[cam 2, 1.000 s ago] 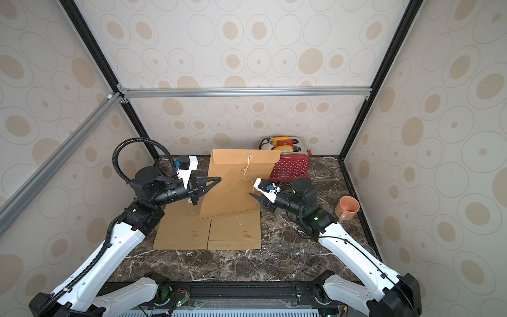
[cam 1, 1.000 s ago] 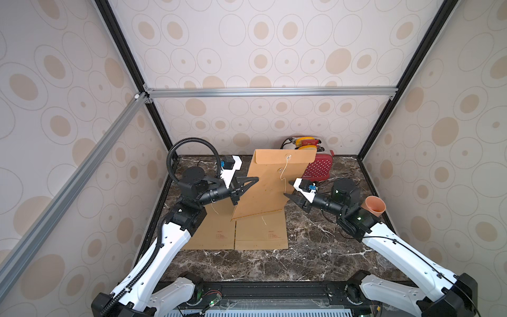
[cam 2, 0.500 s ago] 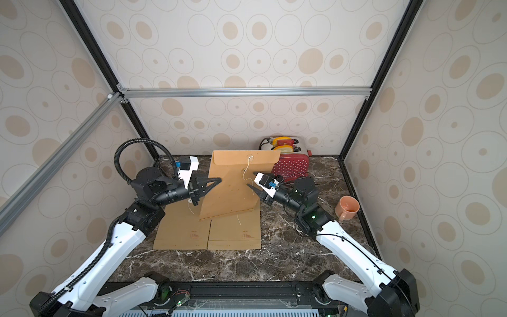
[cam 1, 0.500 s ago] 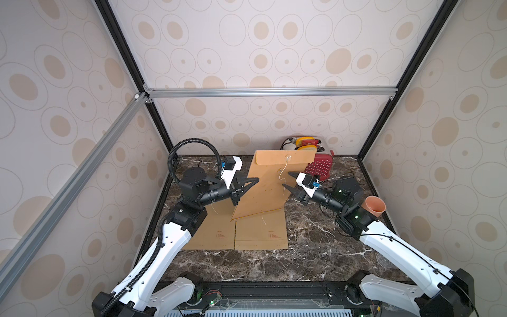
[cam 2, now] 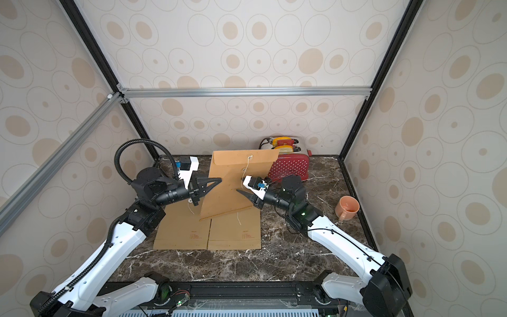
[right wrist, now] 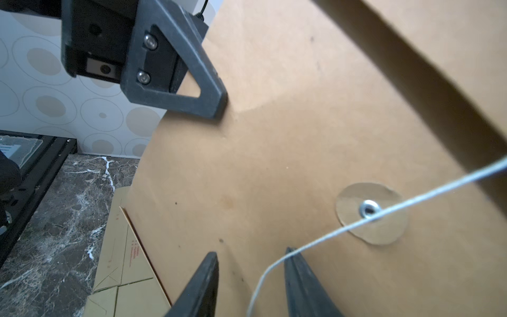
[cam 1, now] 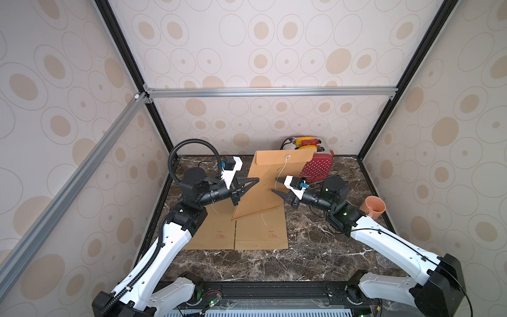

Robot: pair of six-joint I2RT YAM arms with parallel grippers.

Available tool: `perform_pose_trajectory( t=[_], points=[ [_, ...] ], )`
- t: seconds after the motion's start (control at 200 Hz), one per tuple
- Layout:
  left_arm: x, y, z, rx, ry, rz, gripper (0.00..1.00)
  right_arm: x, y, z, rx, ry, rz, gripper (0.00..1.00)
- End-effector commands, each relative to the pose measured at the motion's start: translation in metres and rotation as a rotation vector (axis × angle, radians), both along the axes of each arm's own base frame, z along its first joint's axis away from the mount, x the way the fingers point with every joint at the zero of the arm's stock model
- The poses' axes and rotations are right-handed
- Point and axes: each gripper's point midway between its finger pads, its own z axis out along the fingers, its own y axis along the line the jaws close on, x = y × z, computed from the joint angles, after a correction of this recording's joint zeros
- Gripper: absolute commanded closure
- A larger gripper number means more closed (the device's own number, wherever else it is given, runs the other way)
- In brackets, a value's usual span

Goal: Close the mouth of the file bag
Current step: Close the file bag.

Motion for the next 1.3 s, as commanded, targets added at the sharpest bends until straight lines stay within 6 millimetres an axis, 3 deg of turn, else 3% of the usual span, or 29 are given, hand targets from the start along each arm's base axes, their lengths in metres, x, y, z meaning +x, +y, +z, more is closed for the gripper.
perform_pose_trajectory(
  t=[0.0, 1.297],
  points=[
    [-0.006, -0.001, 0.016, -0.029, -0.050, -0.016, 1.00, -0.007, 0.005, 0.008, 0.046, 0.017, 0.034, 0.59],
    [0.003, 0.002, 0.016, -0.069, -0.024, 0.030, 1.00, -0.015, 0.001, -0.051, 0.055, 0.217, 0.023, 0.72]
  ],
)
